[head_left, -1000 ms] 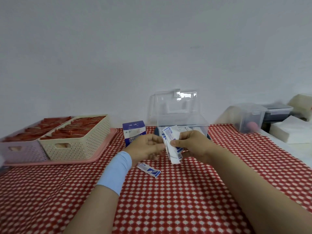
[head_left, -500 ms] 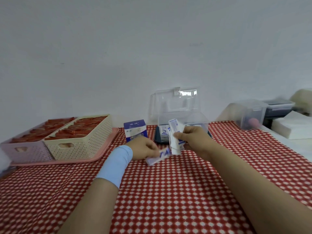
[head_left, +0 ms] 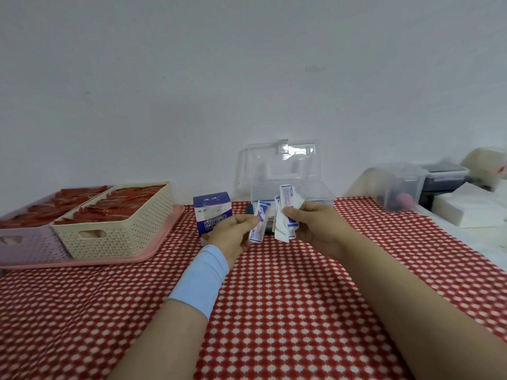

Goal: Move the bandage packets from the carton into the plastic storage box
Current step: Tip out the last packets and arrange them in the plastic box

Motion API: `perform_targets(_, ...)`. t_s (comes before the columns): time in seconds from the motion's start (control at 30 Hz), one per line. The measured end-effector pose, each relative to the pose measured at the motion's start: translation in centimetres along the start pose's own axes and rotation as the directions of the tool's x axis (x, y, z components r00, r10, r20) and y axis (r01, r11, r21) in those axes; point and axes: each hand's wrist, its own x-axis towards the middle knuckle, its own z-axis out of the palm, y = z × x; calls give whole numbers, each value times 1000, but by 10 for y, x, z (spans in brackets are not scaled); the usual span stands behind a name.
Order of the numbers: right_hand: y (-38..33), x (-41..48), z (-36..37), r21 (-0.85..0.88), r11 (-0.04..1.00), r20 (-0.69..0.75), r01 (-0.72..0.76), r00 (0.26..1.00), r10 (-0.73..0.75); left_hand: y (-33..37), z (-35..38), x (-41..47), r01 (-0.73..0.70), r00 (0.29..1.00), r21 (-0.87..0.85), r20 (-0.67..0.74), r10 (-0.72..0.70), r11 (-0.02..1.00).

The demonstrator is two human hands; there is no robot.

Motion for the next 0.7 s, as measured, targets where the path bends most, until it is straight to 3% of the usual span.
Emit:
perform_targets(0.1, 6, -1, 6, -44, 999, 79, -24, 996, 28, -1, 7, -8, 40, 989, -107, 145, -25, 993)
perform_targets(0.27, 5, -4, 7, -106, 994, 107, -16, 994, 27, -1, 11, -17, 72, 958, -137, 285, -30, 988)
perform_targets(0.7, 8, -11, 23, -488, 868, 196, 96, 981, 2, -1, 9, -24, 69, 934, -144, 358, -14, 987)
